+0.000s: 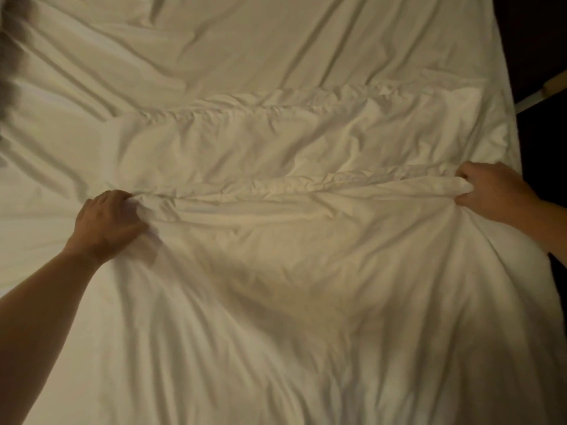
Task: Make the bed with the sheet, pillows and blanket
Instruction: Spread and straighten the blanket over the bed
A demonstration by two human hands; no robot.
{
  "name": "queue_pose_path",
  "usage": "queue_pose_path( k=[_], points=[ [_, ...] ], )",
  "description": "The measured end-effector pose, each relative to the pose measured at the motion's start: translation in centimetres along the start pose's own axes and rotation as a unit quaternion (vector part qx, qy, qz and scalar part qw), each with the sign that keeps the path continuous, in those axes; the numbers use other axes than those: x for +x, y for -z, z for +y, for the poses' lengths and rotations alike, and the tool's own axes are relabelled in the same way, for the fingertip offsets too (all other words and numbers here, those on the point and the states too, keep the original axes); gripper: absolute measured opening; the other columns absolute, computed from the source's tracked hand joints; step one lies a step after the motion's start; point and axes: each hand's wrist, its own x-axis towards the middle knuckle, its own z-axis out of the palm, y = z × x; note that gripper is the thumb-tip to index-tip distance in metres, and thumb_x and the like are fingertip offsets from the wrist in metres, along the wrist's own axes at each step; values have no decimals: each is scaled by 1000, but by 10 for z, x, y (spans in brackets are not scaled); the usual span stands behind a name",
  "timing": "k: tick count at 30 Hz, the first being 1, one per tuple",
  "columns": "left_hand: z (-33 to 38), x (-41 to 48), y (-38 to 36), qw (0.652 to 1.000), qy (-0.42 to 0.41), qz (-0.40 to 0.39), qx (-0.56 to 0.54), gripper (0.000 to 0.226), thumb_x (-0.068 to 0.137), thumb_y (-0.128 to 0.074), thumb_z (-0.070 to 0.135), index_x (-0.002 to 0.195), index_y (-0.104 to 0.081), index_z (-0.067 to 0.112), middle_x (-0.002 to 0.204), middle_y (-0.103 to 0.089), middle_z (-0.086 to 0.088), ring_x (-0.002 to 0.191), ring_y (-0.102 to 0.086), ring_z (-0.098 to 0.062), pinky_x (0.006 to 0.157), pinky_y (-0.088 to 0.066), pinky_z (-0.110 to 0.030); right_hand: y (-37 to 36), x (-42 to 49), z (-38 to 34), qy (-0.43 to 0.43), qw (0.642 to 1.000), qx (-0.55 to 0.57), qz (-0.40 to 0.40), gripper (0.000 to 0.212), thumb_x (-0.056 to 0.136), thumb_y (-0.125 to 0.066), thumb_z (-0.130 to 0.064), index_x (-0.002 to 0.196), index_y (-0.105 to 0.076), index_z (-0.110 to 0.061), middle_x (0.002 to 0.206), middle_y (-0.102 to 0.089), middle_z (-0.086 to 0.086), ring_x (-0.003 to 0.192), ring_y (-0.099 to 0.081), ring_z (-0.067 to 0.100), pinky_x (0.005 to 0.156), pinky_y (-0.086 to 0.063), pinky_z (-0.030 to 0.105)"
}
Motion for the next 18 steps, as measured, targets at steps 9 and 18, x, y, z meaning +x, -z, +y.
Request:
queue_pose_path(
  k=[9, 18],
  points=[
    [-15, -24, 2, 983, -39, 49, 173, 12, 85, -77, 21, 89, -69, 13, 92, -62, -13, 91, -58, -45, 78, -46, -55, 7, -32, 3, -45, 992, 53, -108, 22, 91, -73, -24, 107, -72, -9, 95, -69, 10, 78, -62, 23, 70, -54, 34],
    [-21, -68, 55, 995, -48, 41, 73, 8, 94, -70, 20, 100, -66, 15, 102, -70, -18, 96, -67, -44, 77, -52, -49, 58, -104, -6, -24, 997, -63, -27, 25, 97, -54, -32, 121, -58, -27, 93, -49, 2, 76, -52, 23, 52, -41, 26]
  ],
)
